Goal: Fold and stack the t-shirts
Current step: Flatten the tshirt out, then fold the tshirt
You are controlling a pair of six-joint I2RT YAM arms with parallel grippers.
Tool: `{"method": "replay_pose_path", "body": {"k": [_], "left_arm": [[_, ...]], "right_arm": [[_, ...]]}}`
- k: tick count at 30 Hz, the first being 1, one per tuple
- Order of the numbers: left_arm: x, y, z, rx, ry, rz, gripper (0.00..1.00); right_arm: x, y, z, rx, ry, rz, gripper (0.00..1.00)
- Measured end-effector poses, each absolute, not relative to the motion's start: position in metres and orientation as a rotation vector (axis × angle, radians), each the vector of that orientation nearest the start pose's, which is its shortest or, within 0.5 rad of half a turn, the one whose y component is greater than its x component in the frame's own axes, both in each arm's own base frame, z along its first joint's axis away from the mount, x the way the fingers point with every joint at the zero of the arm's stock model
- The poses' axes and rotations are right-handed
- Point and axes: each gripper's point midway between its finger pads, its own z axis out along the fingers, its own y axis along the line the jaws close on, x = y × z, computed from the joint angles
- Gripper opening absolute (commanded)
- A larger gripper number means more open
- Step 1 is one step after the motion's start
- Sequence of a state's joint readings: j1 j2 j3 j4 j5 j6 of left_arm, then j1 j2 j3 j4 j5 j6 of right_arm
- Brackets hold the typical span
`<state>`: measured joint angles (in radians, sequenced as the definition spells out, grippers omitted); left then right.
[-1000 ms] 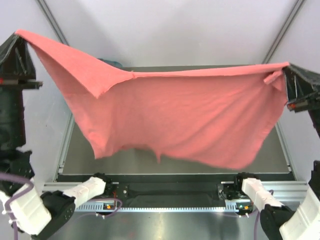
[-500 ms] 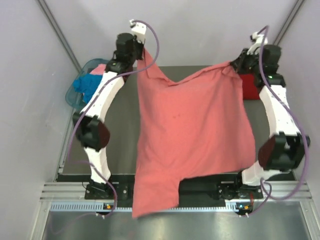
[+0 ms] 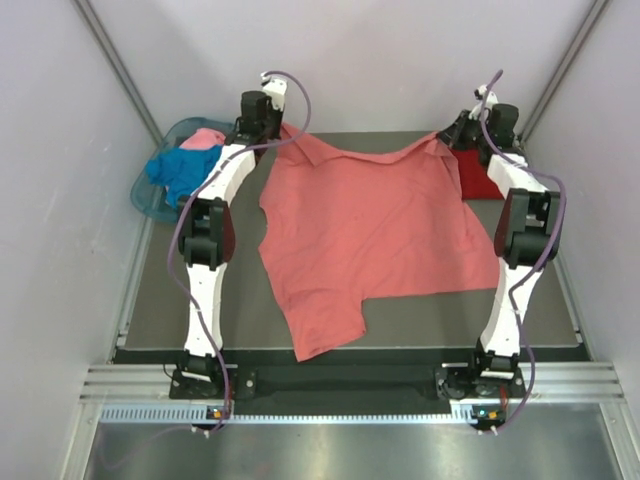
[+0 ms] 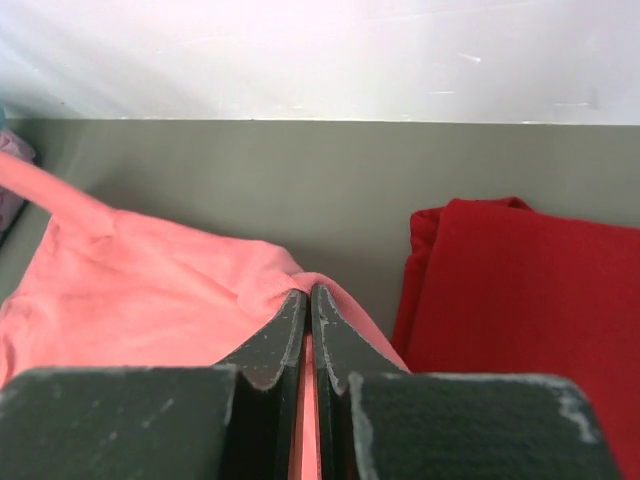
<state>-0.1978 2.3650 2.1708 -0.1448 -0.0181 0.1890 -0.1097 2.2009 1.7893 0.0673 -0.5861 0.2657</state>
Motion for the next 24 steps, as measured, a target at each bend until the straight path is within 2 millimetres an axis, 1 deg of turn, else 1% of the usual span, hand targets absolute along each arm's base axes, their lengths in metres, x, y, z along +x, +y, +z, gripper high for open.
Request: {"method": "replay_pose_path", "body": {"k": [2,4,7,9,11,16,18,21,24], "left_arm": [[0.673,-0.123,0.195,0.346,1.856,-0.011,0.00],[0.674,-0.124,0.200,0.331,1.850,-0.047,0.00],[0.670,-0.130,0.199,0.319,1.865,-0.110,0.00],[0.664,-0.132,0.194,0.311,1.902,-0.141,0.00],[0.654,-0.133,0.189,0.306,1.944,-0.161,0.00],[0.630,-0.130,0.185,0.291,2.044,-0.179,0.00],[0.619,-0.129,0.185,0.282,2.081,-0.189,0.00],[0.600,-0.127,0.185,0.272,2.134,-0.207,0.00],[0.579,-0.125,0.186,0.251,2.189,-0.225,0.00]], "right_arm": [[0.625,0.039,0.167,-0.038,1.913,0.678,0.00],[0.627,0.040,0.168,-0.039,1.912,0.682,0.00],[0.631,0.037,0.176,-0.045,1.905,0.660,0.00],[0.633,0.034,0.181,-0.053,1.900,0.636,0.00],[0.633,0.032,0.180,-0.058,1.908,0.611,0.00],[0.629,0.018,0.161,-0.066,1.982,0.503,0.00],[0.626,0.013,0.157,-0.076,2.002,0.461,0.00],[0.614,0.010,0.154,-0.093,2.023,0.424,0.01],[0.600,0.009,0.161,-0.115,2.029,0.401,0.01]]}}
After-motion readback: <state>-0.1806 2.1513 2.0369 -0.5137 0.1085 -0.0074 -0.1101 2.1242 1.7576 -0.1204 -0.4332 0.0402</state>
